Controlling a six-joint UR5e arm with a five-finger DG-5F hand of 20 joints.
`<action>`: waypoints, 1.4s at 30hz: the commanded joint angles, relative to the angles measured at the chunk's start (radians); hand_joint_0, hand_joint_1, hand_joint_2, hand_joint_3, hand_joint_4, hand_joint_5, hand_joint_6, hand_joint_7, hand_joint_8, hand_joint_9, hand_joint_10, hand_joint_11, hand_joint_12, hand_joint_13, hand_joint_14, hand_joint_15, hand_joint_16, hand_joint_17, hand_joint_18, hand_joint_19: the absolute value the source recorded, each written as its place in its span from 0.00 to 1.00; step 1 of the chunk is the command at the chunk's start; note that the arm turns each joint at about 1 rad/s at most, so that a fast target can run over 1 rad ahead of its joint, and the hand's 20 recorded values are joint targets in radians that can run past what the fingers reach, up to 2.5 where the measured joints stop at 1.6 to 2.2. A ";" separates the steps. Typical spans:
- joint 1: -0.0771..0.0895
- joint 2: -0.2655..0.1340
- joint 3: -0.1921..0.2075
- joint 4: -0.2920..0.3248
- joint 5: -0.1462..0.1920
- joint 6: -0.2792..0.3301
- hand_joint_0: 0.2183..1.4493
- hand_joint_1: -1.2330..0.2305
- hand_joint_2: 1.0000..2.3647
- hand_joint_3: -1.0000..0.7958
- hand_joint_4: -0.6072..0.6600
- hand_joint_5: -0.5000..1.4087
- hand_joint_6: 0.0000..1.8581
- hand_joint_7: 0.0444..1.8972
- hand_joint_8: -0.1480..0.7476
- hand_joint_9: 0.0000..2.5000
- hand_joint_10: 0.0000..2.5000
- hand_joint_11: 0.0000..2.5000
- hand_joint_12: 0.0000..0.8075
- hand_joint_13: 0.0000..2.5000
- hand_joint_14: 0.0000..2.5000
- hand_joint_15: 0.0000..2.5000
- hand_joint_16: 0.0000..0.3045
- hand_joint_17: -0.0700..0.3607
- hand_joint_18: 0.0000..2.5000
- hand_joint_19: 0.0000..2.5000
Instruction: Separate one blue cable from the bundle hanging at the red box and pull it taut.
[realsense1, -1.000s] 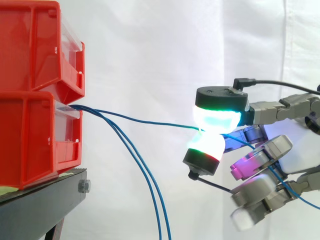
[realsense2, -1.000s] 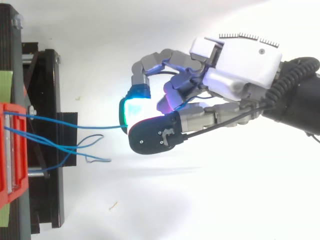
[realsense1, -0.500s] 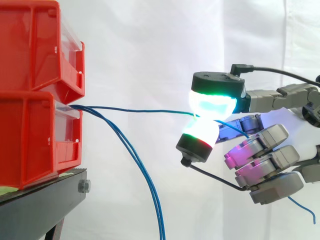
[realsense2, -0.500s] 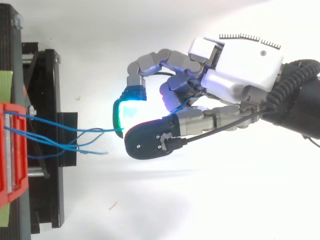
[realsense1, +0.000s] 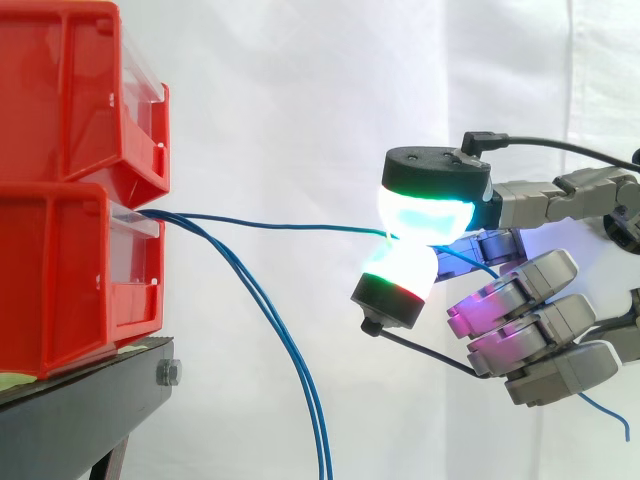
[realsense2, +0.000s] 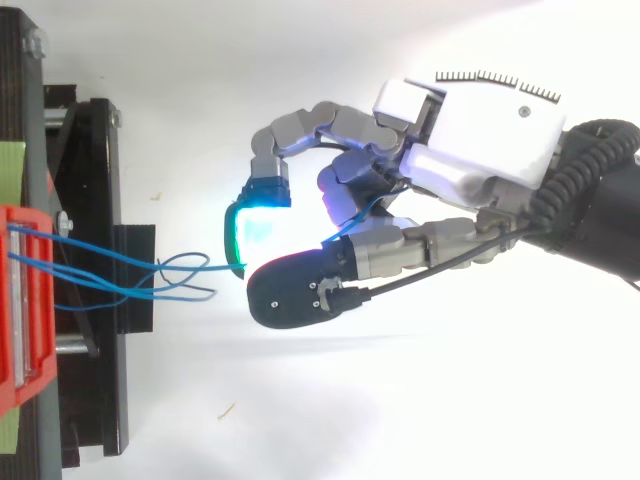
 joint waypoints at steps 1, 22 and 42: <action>0.000 0.000 0.000 0.002 -0.001 -0.008 0.40 0.33 0.02 0.53 0.29 0.17 0.51 0.66 0.49 0.31 1.00 0.42 0.43 0.28 1.00 0.51 0.11 0.33 0.52 0.87; 0.000 0.000 0.000 0.002 0.000 -0.010 0.40 0.33 0.02 0.54 0.28 0.17 0.51 0.68 0.49 0.33 1.00 0.44 0.42 0.28 1.00 0.51 0.11 0.33 0.52 0.87; 0.000 0.000 0.000 0.002 0.000 -0.010 0.39 0.32 0.02 0.54 0.30 0.17 0.50 0.67 0.50 0.35 0.96 0.43 0.42 0.31 1.00 0.49 0.11 0.33 0.53 0.86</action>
